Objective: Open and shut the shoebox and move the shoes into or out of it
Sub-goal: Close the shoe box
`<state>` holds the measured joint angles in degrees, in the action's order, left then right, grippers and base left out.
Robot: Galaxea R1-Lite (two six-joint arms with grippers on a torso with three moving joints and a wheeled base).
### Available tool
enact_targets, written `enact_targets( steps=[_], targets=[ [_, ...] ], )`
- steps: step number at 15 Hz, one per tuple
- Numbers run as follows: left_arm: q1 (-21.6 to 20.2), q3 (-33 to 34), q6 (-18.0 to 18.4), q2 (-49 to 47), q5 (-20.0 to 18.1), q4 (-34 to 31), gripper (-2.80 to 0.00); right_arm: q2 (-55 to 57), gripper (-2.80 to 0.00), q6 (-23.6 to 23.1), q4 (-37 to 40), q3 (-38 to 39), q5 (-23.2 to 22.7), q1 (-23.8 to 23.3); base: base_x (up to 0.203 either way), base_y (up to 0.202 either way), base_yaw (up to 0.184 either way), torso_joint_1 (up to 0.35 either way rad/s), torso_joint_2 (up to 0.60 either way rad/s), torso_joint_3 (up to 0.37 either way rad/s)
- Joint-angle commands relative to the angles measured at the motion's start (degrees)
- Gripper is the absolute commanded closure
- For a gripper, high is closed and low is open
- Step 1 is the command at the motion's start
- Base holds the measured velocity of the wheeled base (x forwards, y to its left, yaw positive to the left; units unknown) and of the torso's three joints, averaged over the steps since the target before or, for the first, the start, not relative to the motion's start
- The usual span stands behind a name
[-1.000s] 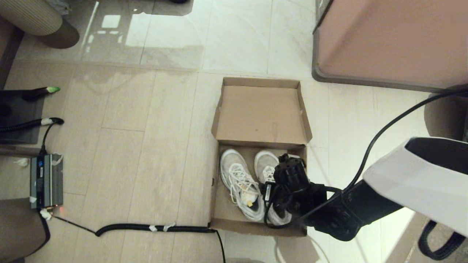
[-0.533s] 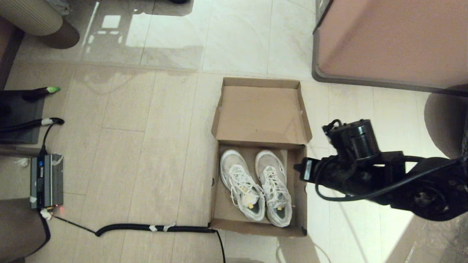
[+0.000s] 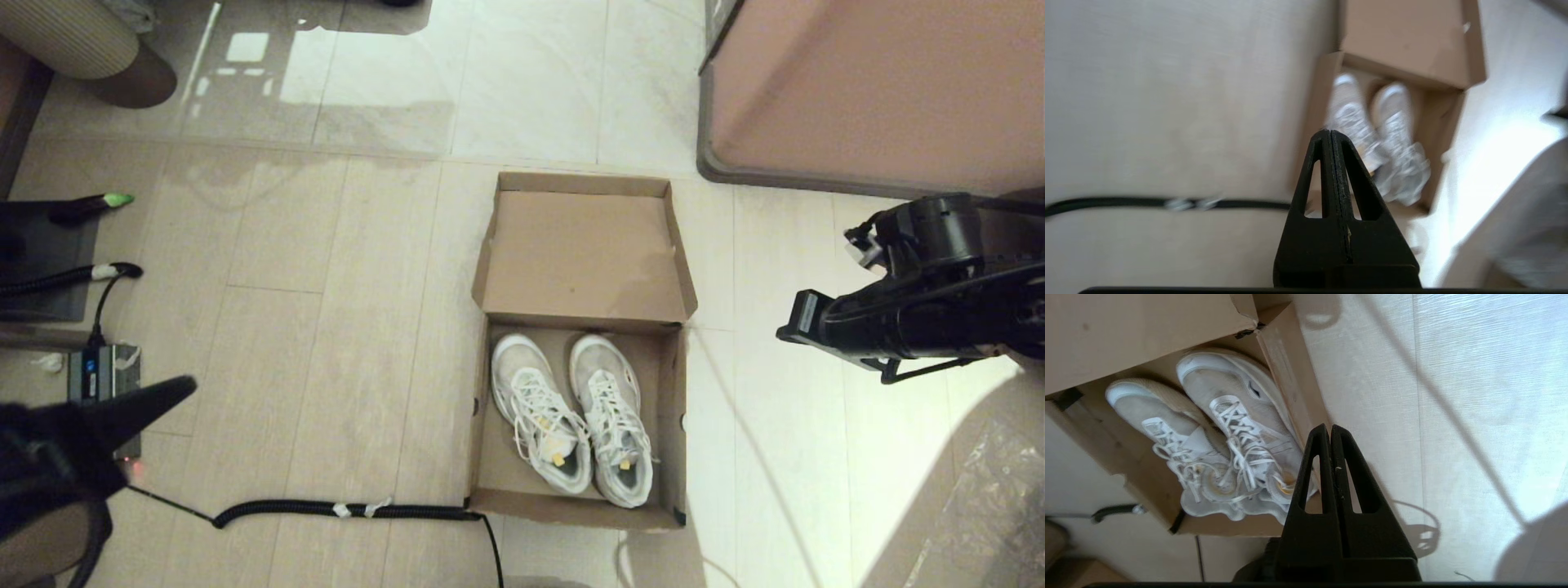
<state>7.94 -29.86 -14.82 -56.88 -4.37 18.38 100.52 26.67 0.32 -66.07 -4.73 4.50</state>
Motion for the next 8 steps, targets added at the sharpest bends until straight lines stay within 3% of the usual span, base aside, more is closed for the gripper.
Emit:
enact_targets(
  steps=[1,4,8],
  targets=[
    [1.1,-4.4,-3.3,-21.9,-2.6,6.5,0.0,6.4,0.0,0.5,0.0,-2.7,-7.6,-2.3,0.0,0.0,0.0,0.0,0.0,0.0],
    [2.1,-12.1,-10.0,-36.3,-8.2,13.0,0.0,13.9,0.0,5.5,-3.5,-6.7,-15.1,-3.1,0.0,0.0,0.0,0.0,0.0,0.0],
    [5.3,-23.4,-14.3,-50.4,-10.3,15.6,0.0,26.5,0.0,13.6,-11.1,-18.2,-16.5,-3.2,0.0,0.0,0.0,0.0,0.0,0.0]
  ],
)
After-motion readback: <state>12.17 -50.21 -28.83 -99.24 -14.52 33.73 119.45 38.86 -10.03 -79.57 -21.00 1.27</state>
